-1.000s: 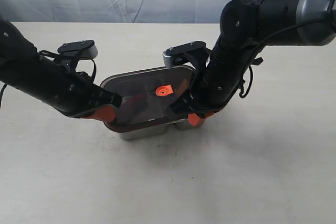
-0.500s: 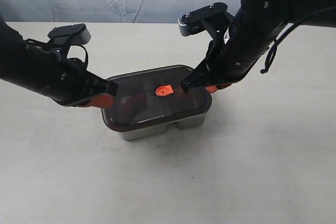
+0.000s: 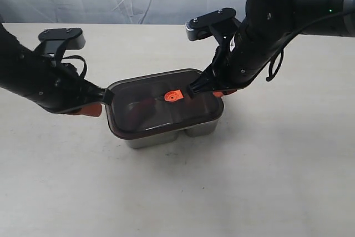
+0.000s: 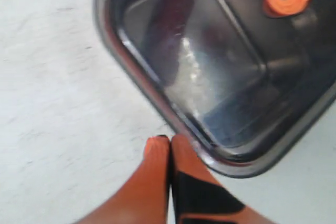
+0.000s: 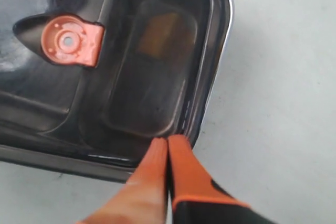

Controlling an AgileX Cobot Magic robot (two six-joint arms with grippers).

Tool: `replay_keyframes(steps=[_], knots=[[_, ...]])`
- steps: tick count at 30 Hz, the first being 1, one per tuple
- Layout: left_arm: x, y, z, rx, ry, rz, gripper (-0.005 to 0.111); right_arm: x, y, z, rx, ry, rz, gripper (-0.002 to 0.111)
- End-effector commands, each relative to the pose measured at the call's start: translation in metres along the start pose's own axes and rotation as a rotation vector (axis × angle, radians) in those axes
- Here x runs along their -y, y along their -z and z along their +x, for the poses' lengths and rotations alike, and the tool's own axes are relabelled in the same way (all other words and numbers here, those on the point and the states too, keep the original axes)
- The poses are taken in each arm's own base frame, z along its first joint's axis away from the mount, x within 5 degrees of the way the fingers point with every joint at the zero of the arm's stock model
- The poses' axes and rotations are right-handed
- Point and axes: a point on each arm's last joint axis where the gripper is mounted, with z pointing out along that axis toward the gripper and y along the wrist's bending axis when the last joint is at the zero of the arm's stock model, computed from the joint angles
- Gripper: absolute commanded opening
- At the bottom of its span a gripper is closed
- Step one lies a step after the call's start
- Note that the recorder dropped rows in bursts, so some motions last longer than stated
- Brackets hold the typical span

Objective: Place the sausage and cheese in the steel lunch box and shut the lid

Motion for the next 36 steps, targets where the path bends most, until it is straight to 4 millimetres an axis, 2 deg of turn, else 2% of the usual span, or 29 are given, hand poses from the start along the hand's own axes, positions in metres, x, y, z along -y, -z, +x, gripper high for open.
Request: replay_keyframes(steps=[1,11,19,27,36], knots=[[-0.013,0.004,0.003,-0.04,0.025,-0.119,0.0,0.006,0.005,-0.005,0.049,-0.001,0.046,0.0],[-0.004,0.004,0.011,-0.127,0.028,-0.031,0.0,0.007,0.004,-0.005,0.054,-0.005,0.057,0.0],[-0.003,0.003,0.009,-0.098,0.035,-0.02,0.0,0.007,0.004,-0.006,0.058,-0.009,0.054,0.0],[-0.01,-0.022,0.008,-0.124,0.072,-0.031,0.0,0.007,0.004,-0.006,0.063,-0.01,0.052,0.0],[-0.005,-0.021,-0.003,-0.065,0.066,0.021,0.0,0.007,-0.001,-0.005,0.048,-0.01,0.052,0.0]])
